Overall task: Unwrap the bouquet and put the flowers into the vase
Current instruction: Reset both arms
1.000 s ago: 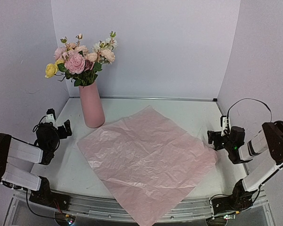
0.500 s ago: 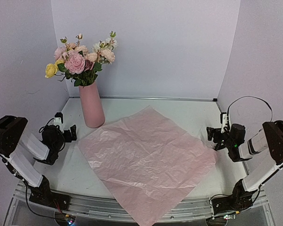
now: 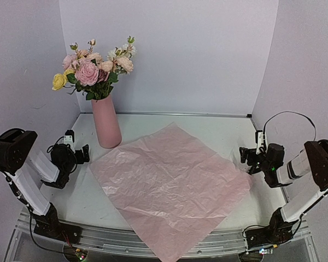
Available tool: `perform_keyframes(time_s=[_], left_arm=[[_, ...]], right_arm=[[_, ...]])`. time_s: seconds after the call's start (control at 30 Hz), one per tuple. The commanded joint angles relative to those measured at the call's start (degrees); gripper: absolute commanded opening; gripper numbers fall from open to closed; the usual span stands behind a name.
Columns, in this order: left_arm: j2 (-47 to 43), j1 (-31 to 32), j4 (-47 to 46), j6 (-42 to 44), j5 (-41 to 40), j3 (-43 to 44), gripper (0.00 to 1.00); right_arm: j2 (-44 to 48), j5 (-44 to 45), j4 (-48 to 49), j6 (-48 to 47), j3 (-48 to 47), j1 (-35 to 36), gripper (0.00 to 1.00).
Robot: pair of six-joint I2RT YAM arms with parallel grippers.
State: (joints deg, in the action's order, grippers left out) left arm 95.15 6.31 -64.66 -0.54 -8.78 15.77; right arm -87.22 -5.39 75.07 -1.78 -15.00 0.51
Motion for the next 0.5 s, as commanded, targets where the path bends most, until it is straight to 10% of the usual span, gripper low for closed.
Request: perform_keyframes(time_s=[0.0, 0.47], left_arm=[[-0.2, -0.3, -3.0, -0.7, -0.7, 1.5, 1.0], [0.0, -0.8, -2.1, -0.9, 0.6, 2.0, 0.99]], right_arm=[[0.1, -0.7, 6.4, -0.5, -1.6, -0.1, 0.98], [0.1, -0.8, 6.4, -0.5, -1.6, -0.1, 0.98]])
